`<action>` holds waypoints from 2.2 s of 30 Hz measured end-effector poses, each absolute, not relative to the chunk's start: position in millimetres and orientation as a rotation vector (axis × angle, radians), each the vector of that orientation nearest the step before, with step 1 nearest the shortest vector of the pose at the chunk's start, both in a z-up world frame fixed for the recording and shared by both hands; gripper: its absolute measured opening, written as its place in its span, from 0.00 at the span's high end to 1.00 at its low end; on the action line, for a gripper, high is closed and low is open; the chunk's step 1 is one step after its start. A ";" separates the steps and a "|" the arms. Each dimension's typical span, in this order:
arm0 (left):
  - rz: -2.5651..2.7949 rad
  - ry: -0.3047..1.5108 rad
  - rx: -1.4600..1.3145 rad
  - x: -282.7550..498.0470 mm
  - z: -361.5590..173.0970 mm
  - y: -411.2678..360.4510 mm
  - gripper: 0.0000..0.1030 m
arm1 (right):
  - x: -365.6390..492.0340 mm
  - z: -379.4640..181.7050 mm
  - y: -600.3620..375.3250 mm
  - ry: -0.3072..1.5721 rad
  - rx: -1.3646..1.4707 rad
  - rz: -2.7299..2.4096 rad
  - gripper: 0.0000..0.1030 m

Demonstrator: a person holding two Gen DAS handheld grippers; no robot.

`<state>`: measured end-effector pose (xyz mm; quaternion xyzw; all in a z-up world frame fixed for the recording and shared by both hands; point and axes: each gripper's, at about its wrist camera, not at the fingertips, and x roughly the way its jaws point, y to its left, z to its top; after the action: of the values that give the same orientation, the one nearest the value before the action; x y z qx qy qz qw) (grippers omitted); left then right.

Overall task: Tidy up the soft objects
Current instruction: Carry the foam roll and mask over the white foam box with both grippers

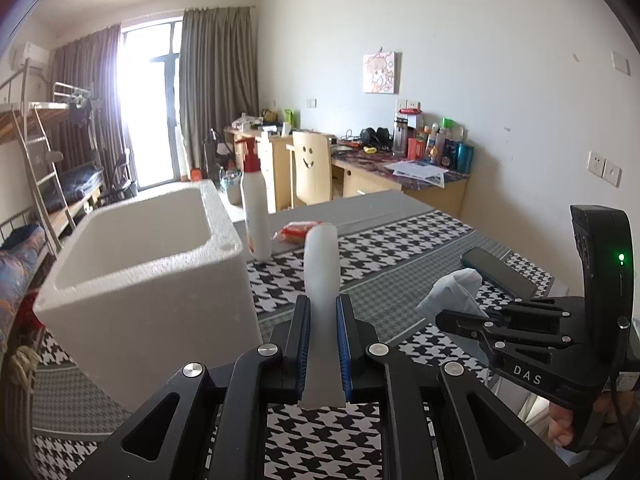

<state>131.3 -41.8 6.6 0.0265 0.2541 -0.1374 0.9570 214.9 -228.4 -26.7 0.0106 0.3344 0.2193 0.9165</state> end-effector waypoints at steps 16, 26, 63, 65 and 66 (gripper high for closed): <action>-0.285 0.471 0.040 138.9 21.7 -43.7 0.86 | 224.3 10.0 -233.4 0.570 0.051 0.448 0.93; -0.253 0.440 0.047 143.0 35.6 -41.6 0.86 | 231.0 23.5 -227.7 0.536 0.039 0.468 0.93; -0.153 0.362 0.030 158.6 62.0 -10.1 0.86 | 249.1 59.9 -206.7 0.402 0.019 0.534 0.93; -0.143 0.360 0.027 158.9 62.0 -10.6 0.86 | 249.2 60.6 -205.3 0.397 0.018 0.545 0.93; -0.139 0.357 0.026 158.3 62.8 -9.5 0.86 | 249.3 61.5 -203.1 0.396 0.015 0.554 0.93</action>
<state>158.3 -9.5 62.8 0.0127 0.1774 -0.0693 0.9816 249.3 -203.1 61.5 0.0075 0.1943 0.2715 0.9426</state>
